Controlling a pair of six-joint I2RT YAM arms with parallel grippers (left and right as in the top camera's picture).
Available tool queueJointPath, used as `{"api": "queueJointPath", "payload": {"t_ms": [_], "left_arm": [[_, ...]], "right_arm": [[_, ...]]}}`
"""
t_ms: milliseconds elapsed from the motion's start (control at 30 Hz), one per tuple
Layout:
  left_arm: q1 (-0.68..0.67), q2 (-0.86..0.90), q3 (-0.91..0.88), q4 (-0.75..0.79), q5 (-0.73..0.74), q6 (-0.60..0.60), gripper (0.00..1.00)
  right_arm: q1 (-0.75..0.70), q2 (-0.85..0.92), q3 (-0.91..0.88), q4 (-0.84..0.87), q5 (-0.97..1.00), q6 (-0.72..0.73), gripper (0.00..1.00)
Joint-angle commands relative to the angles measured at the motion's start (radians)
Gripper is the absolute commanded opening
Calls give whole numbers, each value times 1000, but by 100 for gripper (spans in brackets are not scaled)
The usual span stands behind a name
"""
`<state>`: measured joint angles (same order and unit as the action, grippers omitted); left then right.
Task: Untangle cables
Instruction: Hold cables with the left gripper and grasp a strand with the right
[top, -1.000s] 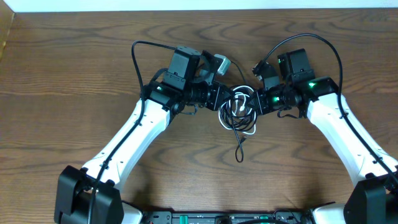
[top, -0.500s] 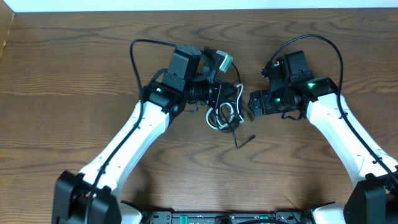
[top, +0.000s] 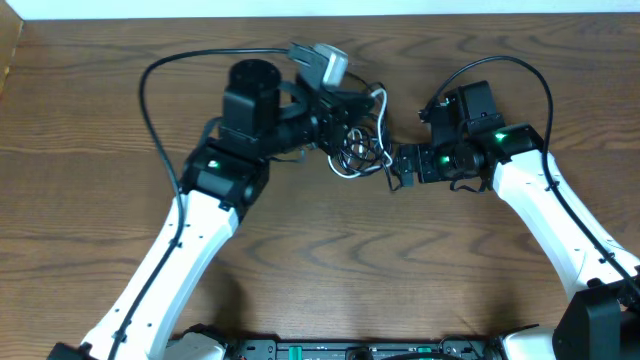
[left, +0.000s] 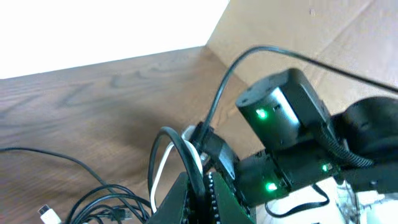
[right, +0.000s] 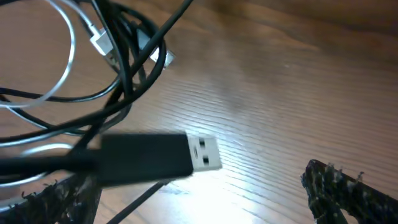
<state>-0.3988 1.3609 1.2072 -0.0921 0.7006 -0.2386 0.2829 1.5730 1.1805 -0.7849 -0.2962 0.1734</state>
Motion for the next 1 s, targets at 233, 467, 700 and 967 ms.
{"api": "queueJointPath", "payload": {"t_ms": [233,467,700,967], "left_arm": [[11,-32,9,0,51,-52,8],[11,-31,9,0,45,-50,8],[12,-31,9,0,46,-48,7],[12,-31,9,-12,44,-39,8]], "right_arm": [[27,-10,-1,98,-172,13,99],[100,-10,-1,131,-214,13,85],[151,-10,0,136,-211,14,80],[157,-10,-1,96,13,44,84]]}}
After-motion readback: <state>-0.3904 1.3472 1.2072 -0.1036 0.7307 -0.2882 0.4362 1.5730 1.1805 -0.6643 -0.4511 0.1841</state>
